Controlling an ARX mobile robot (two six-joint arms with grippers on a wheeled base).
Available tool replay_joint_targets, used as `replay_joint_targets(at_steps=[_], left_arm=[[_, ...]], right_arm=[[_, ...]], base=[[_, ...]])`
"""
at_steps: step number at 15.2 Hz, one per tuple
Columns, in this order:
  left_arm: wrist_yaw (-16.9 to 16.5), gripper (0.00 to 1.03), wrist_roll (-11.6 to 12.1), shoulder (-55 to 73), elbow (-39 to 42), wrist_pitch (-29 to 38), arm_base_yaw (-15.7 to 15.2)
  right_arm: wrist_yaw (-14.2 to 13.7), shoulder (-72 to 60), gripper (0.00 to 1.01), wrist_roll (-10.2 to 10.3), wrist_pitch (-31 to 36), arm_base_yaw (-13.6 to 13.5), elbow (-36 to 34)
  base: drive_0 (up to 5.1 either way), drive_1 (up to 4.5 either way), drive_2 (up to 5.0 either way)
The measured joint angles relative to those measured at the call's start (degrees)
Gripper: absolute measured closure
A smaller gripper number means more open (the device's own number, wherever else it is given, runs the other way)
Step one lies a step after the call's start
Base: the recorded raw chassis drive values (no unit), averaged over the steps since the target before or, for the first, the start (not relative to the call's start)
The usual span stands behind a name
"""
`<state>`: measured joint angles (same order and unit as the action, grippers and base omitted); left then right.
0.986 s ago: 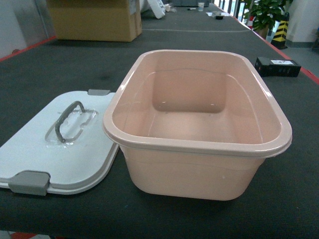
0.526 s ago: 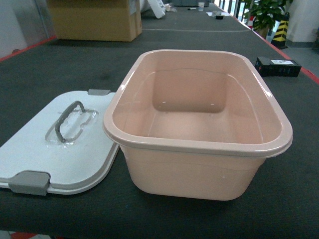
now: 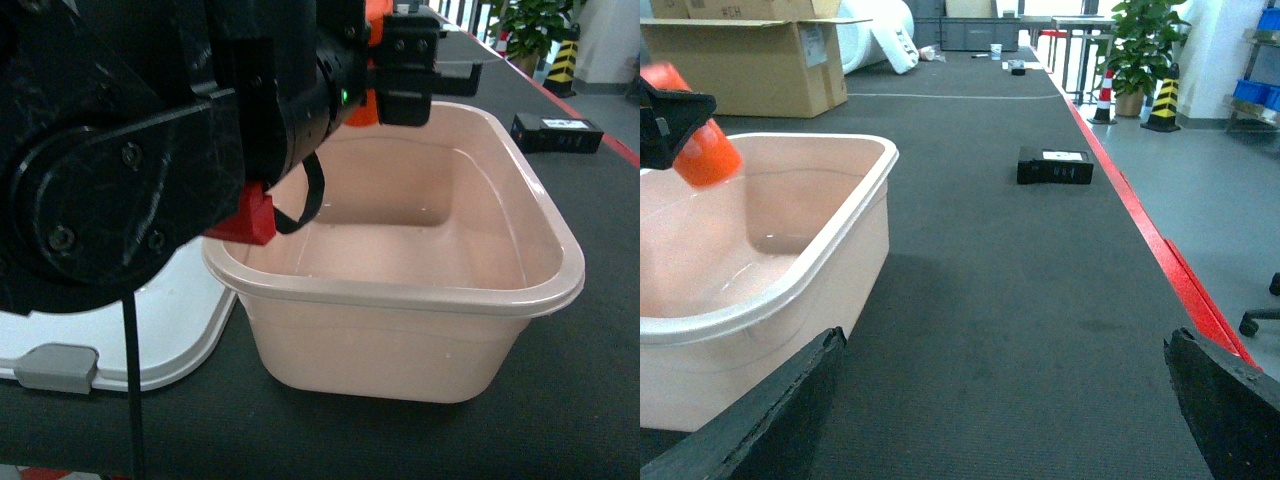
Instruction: Pick capacitor and pack into box
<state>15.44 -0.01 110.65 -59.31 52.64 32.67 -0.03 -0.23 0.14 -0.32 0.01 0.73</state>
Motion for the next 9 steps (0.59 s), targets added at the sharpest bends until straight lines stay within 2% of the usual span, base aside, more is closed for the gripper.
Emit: replay_joint_targets(at_steps=[3,5,7,8,9], left_arm=[[0.4,0.06,-0.2,0.0,0.0,0.5,-0.2],[0.6,0.05,-0.3,0.0,0.0,0.5,-0.5],[2.8,0.05,0.5,-1.4,2.8,5.9,-1.5],[2.5,0.05,1.5,-5.2,7.9,8.1,-4.5],[2.1,0.05,2.0,-9.5,12.2,9.6,-9.0]], right_arm=[[0.0,0.0,0.03,0.0,0.0,0.0,0.0],[0.0,0.0,0.03,0.0,0.0,0.0,0.0],[0.0,0.0,0.03,0.0,0.0,0.0,0.0],[0.0,0.0,0.03,0.0,0.0,0.0,0.0],[0.0,0.0,0.03,0.0,0.0,0.0,0.0]], base=[[0.0,0.00,0.0],[0.0,0.00,0.0],[0.0,0.00,0.0],[0.0,0.00,0.0],[0.0,0.00,0.0]])
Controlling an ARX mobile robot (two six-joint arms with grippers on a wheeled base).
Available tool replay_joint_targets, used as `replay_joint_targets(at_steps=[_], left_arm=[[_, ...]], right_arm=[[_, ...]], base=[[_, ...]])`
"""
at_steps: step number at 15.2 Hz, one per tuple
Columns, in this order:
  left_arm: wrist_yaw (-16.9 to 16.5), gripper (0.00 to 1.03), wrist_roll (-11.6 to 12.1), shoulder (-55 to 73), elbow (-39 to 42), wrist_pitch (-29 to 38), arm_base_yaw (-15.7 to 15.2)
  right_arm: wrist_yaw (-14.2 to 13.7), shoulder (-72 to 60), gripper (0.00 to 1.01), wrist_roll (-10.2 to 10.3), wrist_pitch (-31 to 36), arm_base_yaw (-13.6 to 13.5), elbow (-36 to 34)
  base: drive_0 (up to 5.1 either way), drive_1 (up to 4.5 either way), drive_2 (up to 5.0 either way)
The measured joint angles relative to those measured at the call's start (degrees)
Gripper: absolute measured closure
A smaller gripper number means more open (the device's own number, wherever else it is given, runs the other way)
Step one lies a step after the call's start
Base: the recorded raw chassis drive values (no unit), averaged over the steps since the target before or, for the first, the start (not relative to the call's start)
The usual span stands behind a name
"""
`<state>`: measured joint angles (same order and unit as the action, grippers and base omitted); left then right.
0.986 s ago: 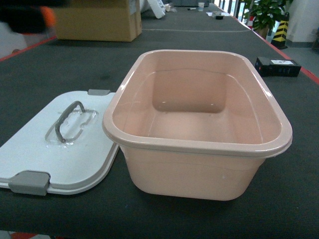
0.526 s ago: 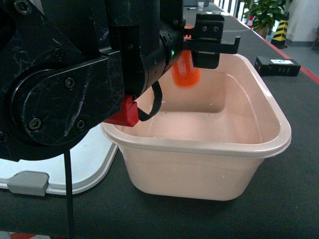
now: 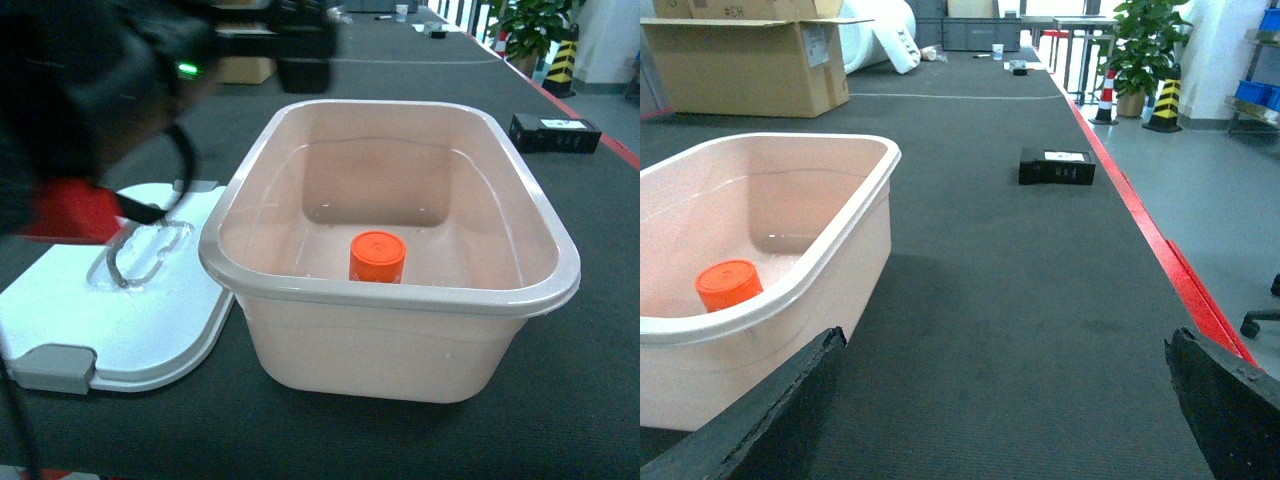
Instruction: Pick capacitor and pack into box
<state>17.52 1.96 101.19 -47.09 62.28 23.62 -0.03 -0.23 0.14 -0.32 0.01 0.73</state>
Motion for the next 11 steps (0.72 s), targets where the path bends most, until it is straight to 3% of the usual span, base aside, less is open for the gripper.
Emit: replay_joint_targets(at_steps=[3,5,7,11], left_arm=[[-1.4,0.05,0.0,-1.7,8.0,4.3,-11.9],[-5.8,0.05,1.2,5.5,8.5,5.9,-16.4],[-8.5,0.05,1.4,16.6,4.0,7.3,-18.6],[-11.4,0.05,1.1,29.9,-4.7,5.8,-19.5]], right_arm=[[0.0,0.0,0.03,0.0,0.0,0.0,0.0],[0.0,0.0,0.03,0.0,0.0,0.0,0.0],[0.0,0.0,0.03,0.0,0.0,0.0,0.0],[0.0,0.0,0.03,0.0,0.0,0.0,0.0]], base=[[0.0,0.00,0.0],[0.0,0.00,0.0],[0.0,0.00,0.0],[0.0,0.00,0.0]])
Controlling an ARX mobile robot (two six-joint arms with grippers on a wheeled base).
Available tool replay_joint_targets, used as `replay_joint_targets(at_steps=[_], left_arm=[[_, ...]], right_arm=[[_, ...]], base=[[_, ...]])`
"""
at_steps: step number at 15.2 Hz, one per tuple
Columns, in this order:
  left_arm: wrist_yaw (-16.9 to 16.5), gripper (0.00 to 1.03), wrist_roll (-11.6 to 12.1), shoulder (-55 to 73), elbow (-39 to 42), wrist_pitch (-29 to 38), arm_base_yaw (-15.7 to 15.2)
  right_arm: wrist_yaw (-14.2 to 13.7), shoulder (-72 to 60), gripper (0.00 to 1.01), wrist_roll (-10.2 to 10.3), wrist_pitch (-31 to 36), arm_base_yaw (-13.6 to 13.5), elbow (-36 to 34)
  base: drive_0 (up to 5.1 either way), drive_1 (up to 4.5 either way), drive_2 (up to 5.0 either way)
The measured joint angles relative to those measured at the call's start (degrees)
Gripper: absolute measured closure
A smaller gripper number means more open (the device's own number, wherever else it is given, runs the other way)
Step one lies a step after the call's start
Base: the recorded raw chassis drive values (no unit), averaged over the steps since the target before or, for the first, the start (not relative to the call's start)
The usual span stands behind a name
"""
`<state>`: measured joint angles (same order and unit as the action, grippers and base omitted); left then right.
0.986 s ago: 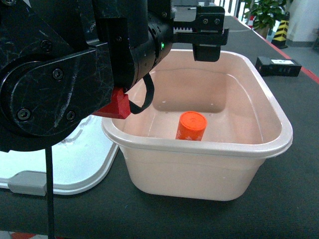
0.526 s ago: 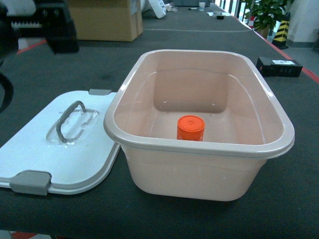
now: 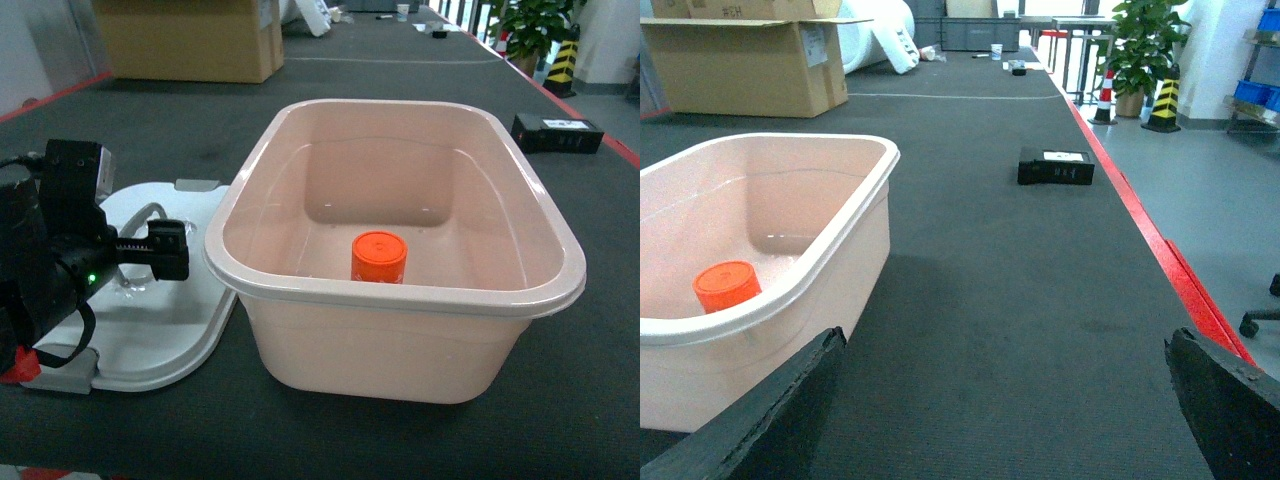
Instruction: Pick capacitor and pack into box
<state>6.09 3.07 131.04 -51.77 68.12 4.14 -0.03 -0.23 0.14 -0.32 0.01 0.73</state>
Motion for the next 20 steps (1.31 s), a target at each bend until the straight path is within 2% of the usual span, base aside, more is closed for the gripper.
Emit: replay_joint_targets(at_steps=[2,6,10,11,13,17,18,19,20], left_arm=[[-0.5,0.05,0.0,1.0,-1.2,-0.9,-1.5],[-3.3,0.52,0.2,1.0,-1.5,-1.2,-2.4],[-3.8,0.97,0.3,1.0,-1.4,-1.7,-1.6],[-3.4,1.01,0.2,1.0,-1.4,-1.8,-1.5],[-3.0,1.01,-0.2,0.2,-1.1,-2.5,-1.5],[3.0,1.01,0.0,-12.4,0.3,-8.6,-2.1],[7.3,1.01,2.0,-22.0,-1.6,-11.7,-1.0],[9.2,1.01,3.5,-26.2,-2.9,-12.9,2.2],[10.4,1.01,3.4,-27.5,-3.8,-14.8,5.1]], right_arm=[[0.0,0.0,0.03,0.0,0.0,0.0,0.0],[0.0,0.0,0.03,0.0,0.0,0.0,0.0],[0.0,0.0,0.03,0.0,0.0,0.0,0.0],[0.0,0.0,0.03,0.0,0.0,0.0,0.0],[0.0,0.0,0.03,0.0,0.0,0.0,0.0],[0.0,0.0,0.03,0.0,0.0,0.0,0.0],[0.0,0.0,0.03,0.0,0.0,0.0,0.0],[0.0,0.0,0.03,0.0,0.0,0.0,0.0],[0.0,0.0,0.03,0.0,0.0,0.0,0.0]], base=[[0.0,0.00,0.0],[0.0,0.00,0.0],[0.0,0.00,0.0],[0.0,0.00,0.0],[0.0,0.00,0.0],[0.0,0.00,0.0],[0.0,0.00,0.0],[0.0,0.00,0.0],[0.0,0.00,0.0]])
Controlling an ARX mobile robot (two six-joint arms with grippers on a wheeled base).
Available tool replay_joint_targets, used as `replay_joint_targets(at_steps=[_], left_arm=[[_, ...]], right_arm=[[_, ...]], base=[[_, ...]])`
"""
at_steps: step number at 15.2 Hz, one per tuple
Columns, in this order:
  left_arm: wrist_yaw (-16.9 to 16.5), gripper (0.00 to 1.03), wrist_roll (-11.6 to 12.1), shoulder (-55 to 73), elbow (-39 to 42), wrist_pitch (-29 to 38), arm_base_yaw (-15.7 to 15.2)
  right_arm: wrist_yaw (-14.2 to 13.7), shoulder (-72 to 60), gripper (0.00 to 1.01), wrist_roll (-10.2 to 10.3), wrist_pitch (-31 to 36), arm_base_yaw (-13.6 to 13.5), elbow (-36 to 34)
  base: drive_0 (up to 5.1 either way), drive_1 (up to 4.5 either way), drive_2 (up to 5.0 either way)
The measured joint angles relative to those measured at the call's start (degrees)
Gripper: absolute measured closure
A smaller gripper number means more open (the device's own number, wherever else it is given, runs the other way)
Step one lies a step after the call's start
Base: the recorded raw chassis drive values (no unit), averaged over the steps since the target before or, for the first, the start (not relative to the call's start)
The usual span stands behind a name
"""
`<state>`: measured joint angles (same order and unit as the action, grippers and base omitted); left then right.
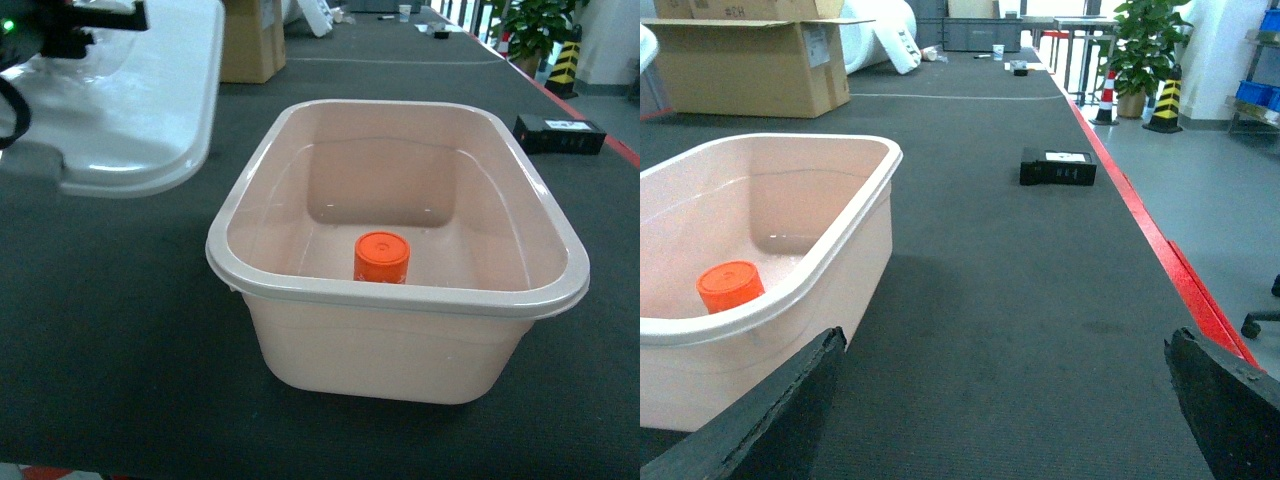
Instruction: Pick capacitor and pack into box
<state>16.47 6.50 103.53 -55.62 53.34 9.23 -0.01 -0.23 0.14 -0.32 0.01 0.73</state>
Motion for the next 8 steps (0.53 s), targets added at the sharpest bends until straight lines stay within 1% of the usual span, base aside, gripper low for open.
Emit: replay_joint_targets(at_steps=[1,2,3,4,6,8], left_arm=[[1.9,1.01,-0.1,-0.4,-0.8,-1.9,3.2],[4.0,1.01,-0.9,-0.4,-1.5,-4.5,6.3],[5.4,1.01,-2.1,-0.4,-2.0,-6.6,9.4],[6.8,1.01,-4.0,-0.4,-2.9,-8.6,12.9],[8.7,1.01,-6.5,-0.1,-5.2,-9.9,18.1],[10.9,1.01,-8.3,1.3,-7.3,-13.4,22.2]], right_arm=[[0.0,0.0,0.03,0.0,0.0,0.0,0.0],[0.0,0.0,0.03,0.0,0.0,0.0,0.0],[0.0,0.0,0.03,0.0,0.0,0.0,0.0],[0.0,0.0,0.03,0.0,0.0,0.0,0.0],[0.0,0.0,0.03,0.0,0.0,0.0,0.0],[0.0,0.0,0.03,0.0,0.0,0.0,0.0]], base=[[0.0,0.00,0.0],[0.0,0.00,0.0],[0.0,0.00,0.0],[0.0,0.00,0.0],[0.0,0.00,0.0],[0.0,0.00,0.0]])
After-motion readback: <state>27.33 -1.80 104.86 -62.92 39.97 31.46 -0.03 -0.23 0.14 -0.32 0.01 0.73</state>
